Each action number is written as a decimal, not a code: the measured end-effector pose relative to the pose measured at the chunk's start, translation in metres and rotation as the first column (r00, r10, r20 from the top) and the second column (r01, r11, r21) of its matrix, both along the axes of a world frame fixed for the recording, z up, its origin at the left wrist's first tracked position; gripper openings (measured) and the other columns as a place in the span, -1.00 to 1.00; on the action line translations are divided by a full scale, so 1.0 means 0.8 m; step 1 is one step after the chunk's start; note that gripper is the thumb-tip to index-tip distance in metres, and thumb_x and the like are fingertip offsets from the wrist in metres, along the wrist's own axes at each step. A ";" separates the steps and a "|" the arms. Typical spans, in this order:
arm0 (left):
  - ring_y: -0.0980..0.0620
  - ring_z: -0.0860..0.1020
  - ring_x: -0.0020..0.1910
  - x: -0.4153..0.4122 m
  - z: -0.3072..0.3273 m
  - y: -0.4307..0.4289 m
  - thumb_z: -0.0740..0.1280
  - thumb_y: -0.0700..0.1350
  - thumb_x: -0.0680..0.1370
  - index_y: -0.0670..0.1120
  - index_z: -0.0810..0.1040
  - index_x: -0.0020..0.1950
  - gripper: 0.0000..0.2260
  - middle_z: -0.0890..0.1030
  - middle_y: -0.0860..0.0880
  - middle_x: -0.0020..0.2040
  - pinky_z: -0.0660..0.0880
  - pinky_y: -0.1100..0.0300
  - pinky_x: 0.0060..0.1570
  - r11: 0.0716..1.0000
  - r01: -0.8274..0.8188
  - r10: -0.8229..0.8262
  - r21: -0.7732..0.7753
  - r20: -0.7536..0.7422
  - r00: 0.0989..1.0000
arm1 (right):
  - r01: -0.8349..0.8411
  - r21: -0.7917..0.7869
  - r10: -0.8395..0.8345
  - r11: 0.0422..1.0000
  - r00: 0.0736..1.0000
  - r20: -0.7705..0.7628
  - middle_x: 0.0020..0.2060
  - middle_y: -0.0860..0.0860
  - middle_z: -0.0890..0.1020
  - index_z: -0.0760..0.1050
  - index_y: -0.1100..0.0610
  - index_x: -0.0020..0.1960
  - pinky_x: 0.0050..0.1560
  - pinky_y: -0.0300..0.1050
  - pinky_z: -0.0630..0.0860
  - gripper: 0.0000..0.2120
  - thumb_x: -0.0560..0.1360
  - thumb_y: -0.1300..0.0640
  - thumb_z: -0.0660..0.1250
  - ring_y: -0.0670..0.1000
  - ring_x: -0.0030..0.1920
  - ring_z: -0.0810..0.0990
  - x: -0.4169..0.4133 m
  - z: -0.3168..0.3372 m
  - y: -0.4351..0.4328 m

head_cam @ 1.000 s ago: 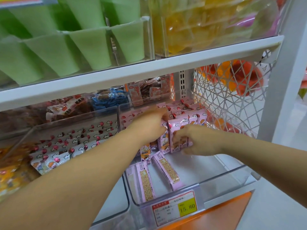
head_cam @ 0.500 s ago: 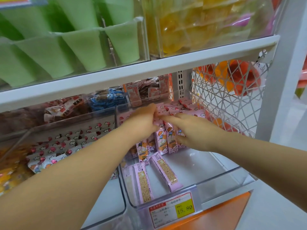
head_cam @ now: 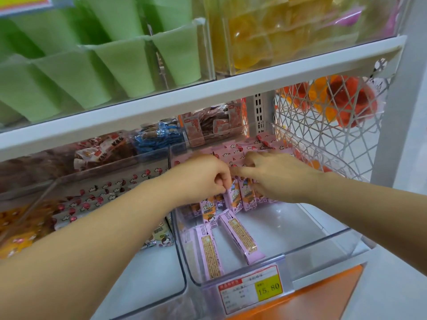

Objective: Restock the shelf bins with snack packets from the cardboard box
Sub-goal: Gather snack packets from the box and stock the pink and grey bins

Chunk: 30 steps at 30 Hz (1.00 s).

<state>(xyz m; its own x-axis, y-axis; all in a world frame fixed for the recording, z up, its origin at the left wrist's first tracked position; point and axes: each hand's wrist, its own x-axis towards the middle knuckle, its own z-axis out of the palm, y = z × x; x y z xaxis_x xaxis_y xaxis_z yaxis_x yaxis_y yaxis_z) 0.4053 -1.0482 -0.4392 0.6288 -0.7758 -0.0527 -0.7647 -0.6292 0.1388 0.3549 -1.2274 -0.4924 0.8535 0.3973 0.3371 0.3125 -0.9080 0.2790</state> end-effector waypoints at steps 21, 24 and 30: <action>0.08 0.43 -0.22 -0.024 -0.039 -0.019 0.33 -0.09 0.53 -0.03 0.45 0.08 -0.85 0.50 0.07 -0.15 0.40 0.20 -0.22 0.897 0.284 -0.262 0.339 -0.110 0.959 | 0.023 0.047 -0.023 0.999 1.000 -0.019 0.23 0.02 0.38 -0.05 -0.25 0.51 0.07 -0.11 0.30 -0.41 0.59 0.04 0.15 0.06 0.17 0.42 -0.001 -0.004 -0.008; 0.18 0.44 -0.27 -0.016 -0.009 -0.001 0.39 -0.03 0.47 0.00 0.46 0.06 -0.78 0.51 0.12 -0.17 0.43 0.19 -0.22 0.970 0.179 -0.168 0.167 -0.074 0.983 | 0.038 0.038 -0.036 0.999 0.999 -0.041 0.15 0.06 0.43 0.11 -0.21 0.47 0.01 -0.07 0.33 -0.39 0.52 0.09 0.29 0.11 0.11 0.47 -0.001 -0.001 -0.006; 0.28 0.54 -0.14 0.004 0.025 0.023 0.34 -0.19 0.50 0.17 0.26 0.30 -0.52 0.55 0.14 0.03 0.50 0.26 -0.10 0.989 0.036 -0.057 -0.140 -0.146 0.988 | 0.017 0.077 -0.015 0.997 1.000 -0.022 0.13 0.07 0.47 0.16 -0.14 0.48 0.05 -0.01 0.38 -0.44 0.54 0.10 0.23 0.13 0.11 0.48 0.000 -0.006 -0.006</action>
